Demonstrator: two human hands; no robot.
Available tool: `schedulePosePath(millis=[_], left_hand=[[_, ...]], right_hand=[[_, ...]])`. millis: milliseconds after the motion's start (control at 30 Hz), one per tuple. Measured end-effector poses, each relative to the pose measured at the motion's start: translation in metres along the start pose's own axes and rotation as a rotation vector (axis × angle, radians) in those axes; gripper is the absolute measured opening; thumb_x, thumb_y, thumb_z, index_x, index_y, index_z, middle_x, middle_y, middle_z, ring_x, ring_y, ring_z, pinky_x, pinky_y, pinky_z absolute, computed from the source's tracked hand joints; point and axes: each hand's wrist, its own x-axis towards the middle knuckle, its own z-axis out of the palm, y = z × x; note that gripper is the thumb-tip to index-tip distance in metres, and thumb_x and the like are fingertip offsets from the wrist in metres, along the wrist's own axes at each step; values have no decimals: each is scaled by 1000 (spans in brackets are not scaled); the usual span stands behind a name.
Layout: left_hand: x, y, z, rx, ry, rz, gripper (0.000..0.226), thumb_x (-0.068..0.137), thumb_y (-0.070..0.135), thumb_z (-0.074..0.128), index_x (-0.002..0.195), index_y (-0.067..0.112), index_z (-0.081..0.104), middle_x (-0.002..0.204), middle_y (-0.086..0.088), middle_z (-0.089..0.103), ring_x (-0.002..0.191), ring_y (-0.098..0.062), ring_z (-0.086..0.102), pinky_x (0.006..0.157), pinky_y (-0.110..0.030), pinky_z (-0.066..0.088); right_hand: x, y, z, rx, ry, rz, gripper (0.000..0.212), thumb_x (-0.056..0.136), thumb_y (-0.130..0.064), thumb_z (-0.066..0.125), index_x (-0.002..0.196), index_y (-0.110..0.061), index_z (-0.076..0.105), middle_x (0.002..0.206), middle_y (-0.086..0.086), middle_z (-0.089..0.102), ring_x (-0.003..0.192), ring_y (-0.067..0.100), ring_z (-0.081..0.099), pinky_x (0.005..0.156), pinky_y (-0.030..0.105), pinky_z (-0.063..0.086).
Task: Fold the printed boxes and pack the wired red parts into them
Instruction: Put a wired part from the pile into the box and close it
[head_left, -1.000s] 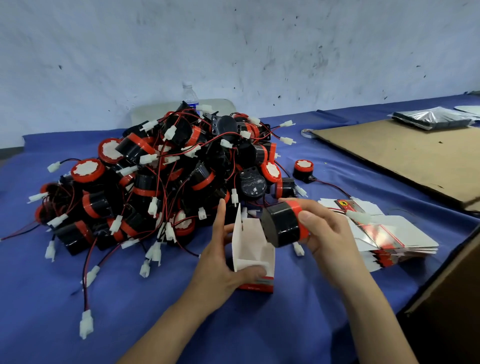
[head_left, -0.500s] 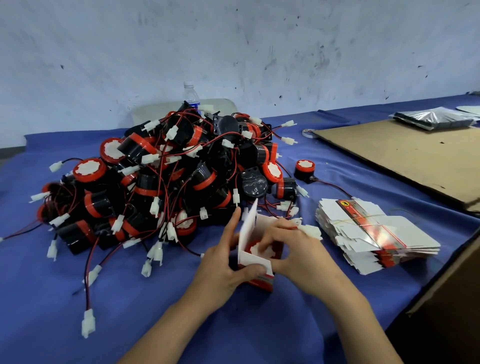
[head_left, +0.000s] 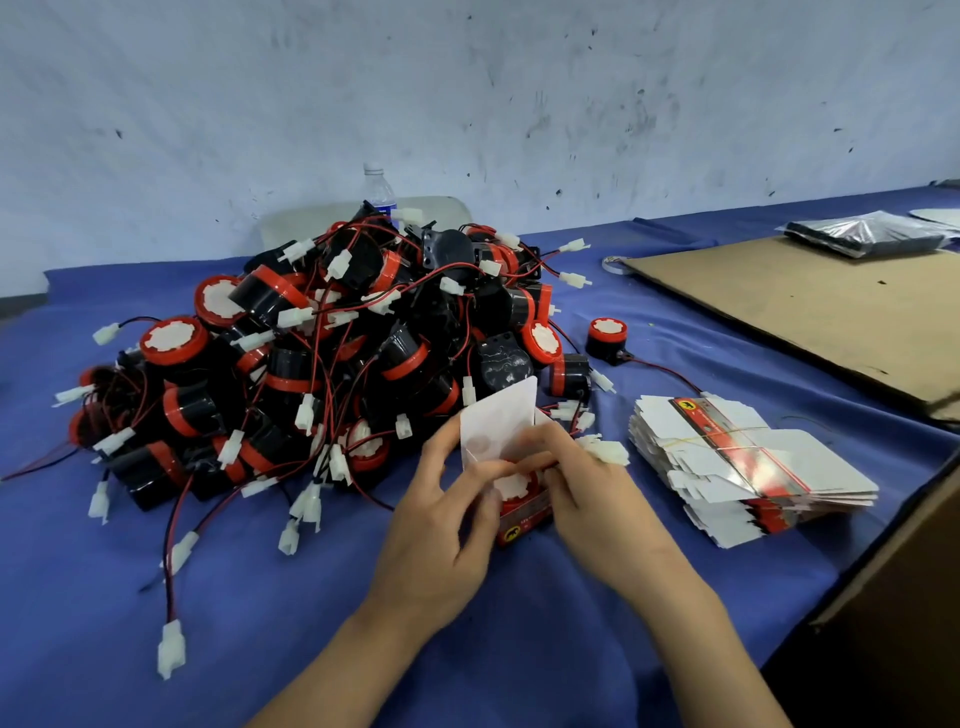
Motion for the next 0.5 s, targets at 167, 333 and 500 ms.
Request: schedulePosePath(millis=[167,333,500], left_hand=[[-2,2,1,48,-142,-128,46,84,38,70,122,44,45,151,17,21,122,3,45,92,-38,52],[3,3,-2,81,-23,-103,25,80,40,75,97,25,64,127,10,51,100,3,55,82,-29,51],[4,7,-7,110,111,-8,17,87,8,68,98,19,72,156,-9,29,116,-13,59,83,-20,53]], right_hand=[[2,1,-2,88,14,1,40,91,3,36,114,-30,43,97,-22,62,96,4,59,83,33,50],[2,1,-4,143,6,16,40,92,4,36,109,-32,40,98,-9,69,91,1,58,77,21,48],[0,-5,-6,147,-40,20,34,94,3,36,109,-26,42,99,-9,67,88,-5,56,72,11,46]])
